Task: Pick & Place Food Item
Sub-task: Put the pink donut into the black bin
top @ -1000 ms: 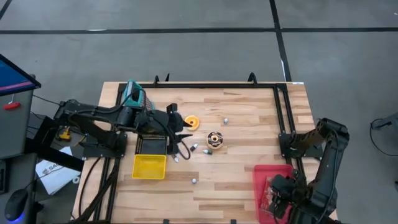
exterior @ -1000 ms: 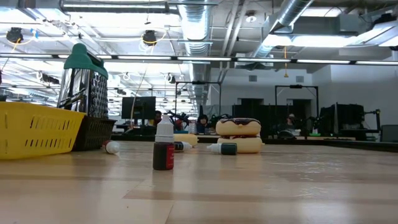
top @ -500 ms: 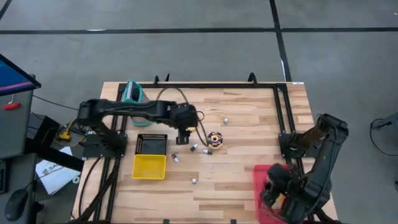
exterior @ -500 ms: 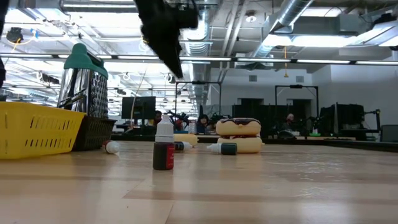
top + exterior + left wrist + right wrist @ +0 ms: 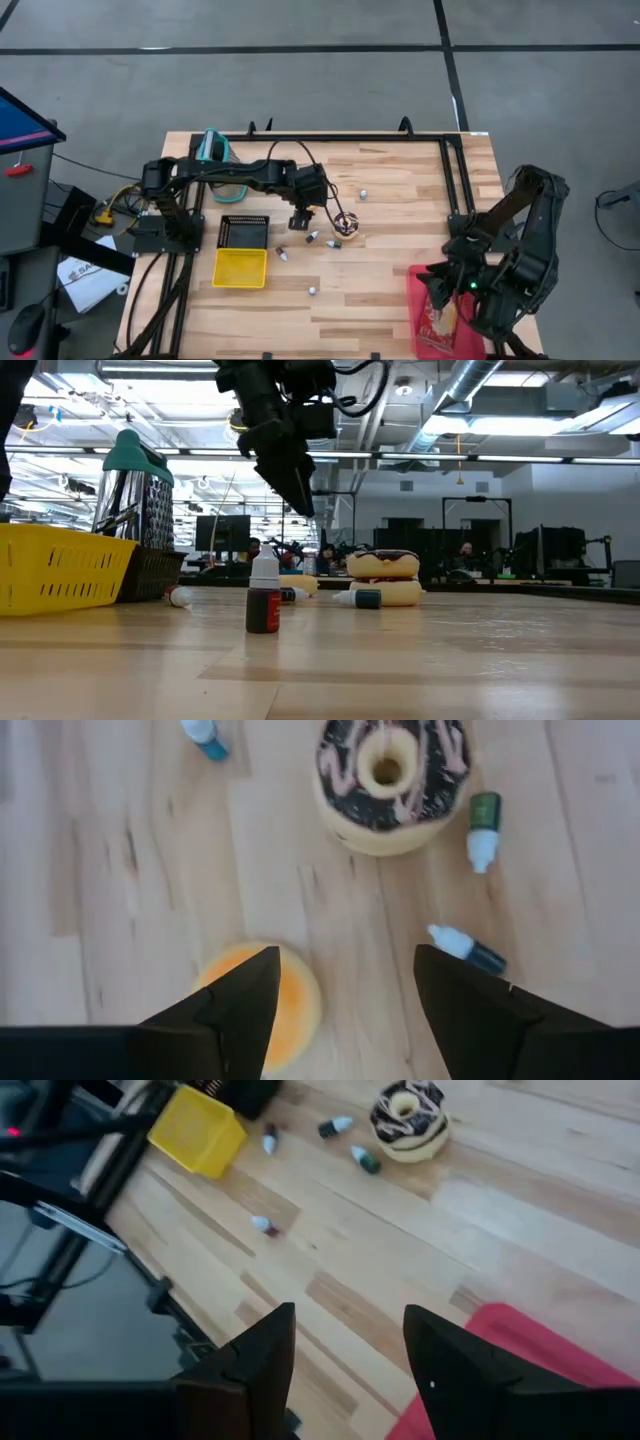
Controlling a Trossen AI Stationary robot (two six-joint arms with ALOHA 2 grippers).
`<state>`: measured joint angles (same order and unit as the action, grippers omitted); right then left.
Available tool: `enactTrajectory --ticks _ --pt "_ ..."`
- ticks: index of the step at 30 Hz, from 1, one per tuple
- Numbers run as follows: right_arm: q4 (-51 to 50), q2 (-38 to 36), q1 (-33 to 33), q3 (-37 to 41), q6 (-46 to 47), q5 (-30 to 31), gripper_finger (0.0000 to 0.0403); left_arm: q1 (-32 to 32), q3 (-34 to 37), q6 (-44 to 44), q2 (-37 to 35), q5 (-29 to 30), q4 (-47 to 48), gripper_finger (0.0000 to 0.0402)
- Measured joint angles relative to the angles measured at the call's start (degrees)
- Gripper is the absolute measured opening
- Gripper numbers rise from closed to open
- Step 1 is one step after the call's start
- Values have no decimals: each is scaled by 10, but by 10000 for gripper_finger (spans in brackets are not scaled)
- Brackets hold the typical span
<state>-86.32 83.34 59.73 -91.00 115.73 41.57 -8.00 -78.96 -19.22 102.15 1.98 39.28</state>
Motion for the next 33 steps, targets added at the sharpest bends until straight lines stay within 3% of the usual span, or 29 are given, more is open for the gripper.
enactTrajectory --ticks 9,15,33 --pt "-4 -6 -6 0 -7 12 179 -32 80 45 13 26 -27 222" --pt "-4 -6 -6 0 -8 26 179 -36 108 51 13 6 -57 199" --pt "-4 -5 -6 0 -2 20 179 -41 113 47 61 3 -118 196"
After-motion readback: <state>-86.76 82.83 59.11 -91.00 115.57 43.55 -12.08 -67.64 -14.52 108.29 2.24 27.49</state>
